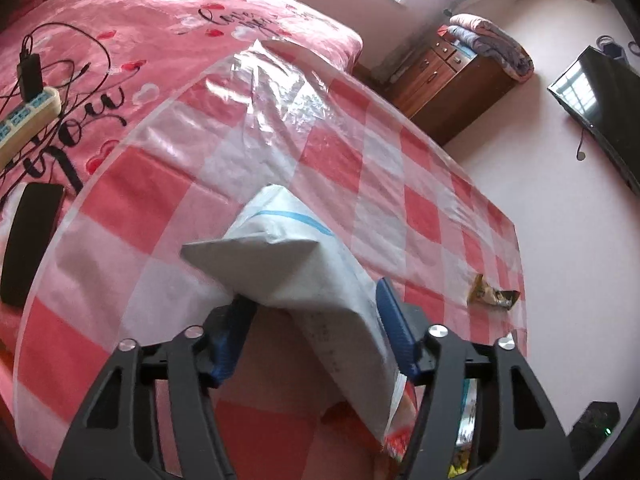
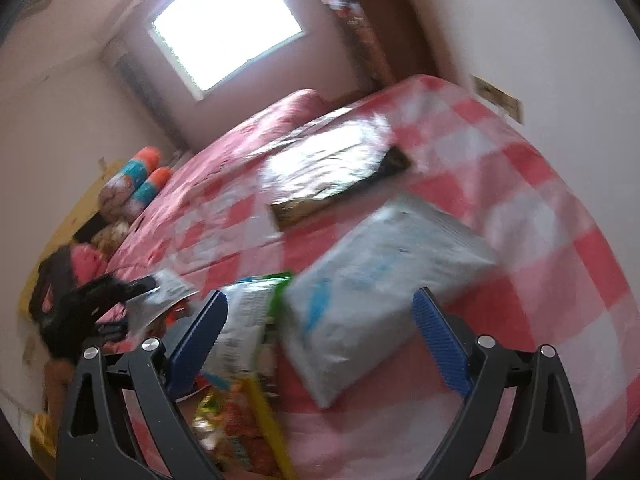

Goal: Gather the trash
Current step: 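Grasp the white-blue plastic bag with the left tool while the right tool grasps the green-white snack packet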

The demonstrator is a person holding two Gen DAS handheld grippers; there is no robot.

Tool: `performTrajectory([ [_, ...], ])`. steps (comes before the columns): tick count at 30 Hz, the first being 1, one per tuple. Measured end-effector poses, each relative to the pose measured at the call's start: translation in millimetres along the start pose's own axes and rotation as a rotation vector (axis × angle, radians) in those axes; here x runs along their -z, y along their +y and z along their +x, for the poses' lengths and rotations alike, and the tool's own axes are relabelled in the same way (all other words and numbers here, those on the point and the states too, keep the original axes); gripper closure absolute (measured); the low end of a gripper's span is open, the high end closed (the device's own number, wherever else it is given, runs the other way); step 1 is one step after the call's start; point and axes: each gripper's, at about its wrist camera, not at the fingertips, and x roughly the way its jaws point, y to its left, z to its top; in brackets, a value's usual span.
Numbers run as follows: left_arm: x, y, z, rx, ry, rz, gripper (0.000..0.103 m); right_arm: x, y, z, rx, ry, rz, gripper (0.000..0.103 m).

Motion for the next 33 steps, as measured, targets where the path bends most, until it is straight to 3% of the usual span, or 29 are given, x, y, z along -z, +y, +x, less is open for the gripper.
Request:
performTrajectory([
  [1, -0.8, 0.2, 0.7, -0.002, -0.007, 0.000, 0.047, 1.1, 8.9, 2.8, -0.019, 0.012, -0.034, 0.011],
  [5, -3.3, -4.1, 6.6, 0.000, 0.005, 0.008, 0.052, 8.3, 32.0, 15.4, -0.066, 0.075, -0.116, 0.032],
  [10, -7.0, -10.0, 10.8, 0.007, 0.003, 0.035, 0.044, 16.7, 43.7, 30.2, -0.073, 0.136, -0.156, 0.042],
  [19, -14.6, -20.6, 18.7, -0.033, 0.005, 0.096, 0.042, 18.6, 50.3, 47.6, -0.062, 0.180, -0.177, 0.044],
  [23, -17.4, -19.8, 20.4, -0.066, -0.009, 0.101, 0.054, 17.7, 55.4, 54.6, -0.031, 0.183, -0.207, 0.044],
  [33, -14.1, -22.0, 20.3, -0.088, -0.034, 0.127, 0.059, 14.0, 61.0, 65.0, 0.003, 0.188, -0.262, 0.043],
])
